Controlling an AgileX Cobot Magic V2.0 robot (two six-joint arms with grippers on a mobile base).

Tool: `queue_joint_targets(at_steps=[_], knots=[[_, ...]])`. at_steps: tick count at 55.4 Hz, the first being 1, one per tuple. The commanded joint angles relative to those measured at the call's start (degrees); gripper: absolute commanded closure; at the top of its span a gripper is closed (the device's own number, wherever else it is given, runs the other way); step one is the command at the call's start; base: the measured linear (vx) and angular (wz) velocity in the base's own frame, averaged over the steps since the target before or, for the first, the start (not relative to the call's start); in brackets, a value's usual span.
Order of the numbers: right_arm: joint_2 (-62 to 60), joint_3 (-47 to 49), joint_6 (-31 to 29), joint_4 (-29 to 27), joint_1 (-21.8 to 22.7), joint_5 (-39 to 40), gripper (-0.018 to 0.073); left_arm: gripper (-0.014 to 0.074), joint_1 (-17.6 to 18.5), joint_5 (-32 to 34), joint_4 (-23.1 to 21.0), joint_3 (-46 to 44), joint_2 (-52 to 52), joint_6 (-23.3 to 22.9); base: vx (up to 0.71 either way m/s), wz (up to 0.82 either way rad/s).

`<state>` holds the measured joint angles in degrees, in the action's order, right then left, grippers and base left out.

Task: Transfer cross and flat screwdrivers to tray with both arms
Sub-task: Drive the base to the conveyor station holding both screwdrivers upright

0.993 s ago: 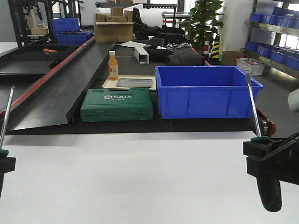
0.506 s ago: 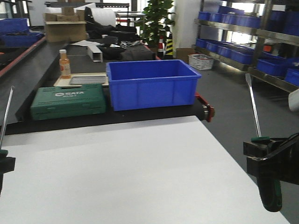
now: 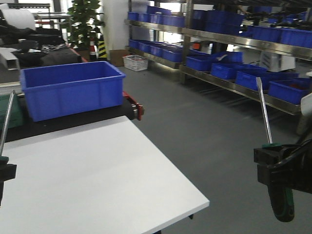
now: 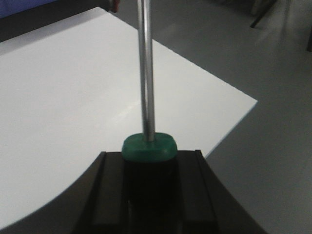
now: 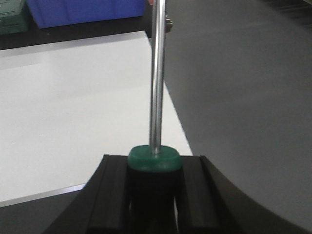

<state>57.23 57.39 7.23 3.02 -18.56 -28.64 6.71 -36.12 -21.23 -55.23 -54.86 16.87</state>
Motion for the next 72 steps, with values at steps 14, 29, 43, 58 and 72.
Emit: queue_joint_targets(at_steps=[14,29,43,58,72], knots=[[-1.2,1.7,-0.3,0.8,0.0,5.0,0.0567,0.0596,0.2,4.6,-1.6,-1.6,1.0,0.0,0.02,-0.66],[-1.2,1.7,-0.3,0.8,0.0,5.0,0.0567,0.0596,0.2,4.6,-1.6,-1.6,1.0,0.0,0.13,-0.65],[-1.2,1.7,-0.3,0.8,0.0,5.0,0.0567,0.0596,0.2,4.6,-1.6,-1.6,1.0,0.0,0.19,-0.60],[-1.2,1.7,-0.3,0.8,0.0,5.0,0.0567,0.0596,0.2,4.6,-1.6,-1.6,1.0,0.0,0.23,-0.58],[-1.2,1.7,-0.3,0.8,0.0,5.0,0.0567,0.0596,0.2,4.6,-1.6,-1.6,1.0,0.0,0.29,-0.54]])
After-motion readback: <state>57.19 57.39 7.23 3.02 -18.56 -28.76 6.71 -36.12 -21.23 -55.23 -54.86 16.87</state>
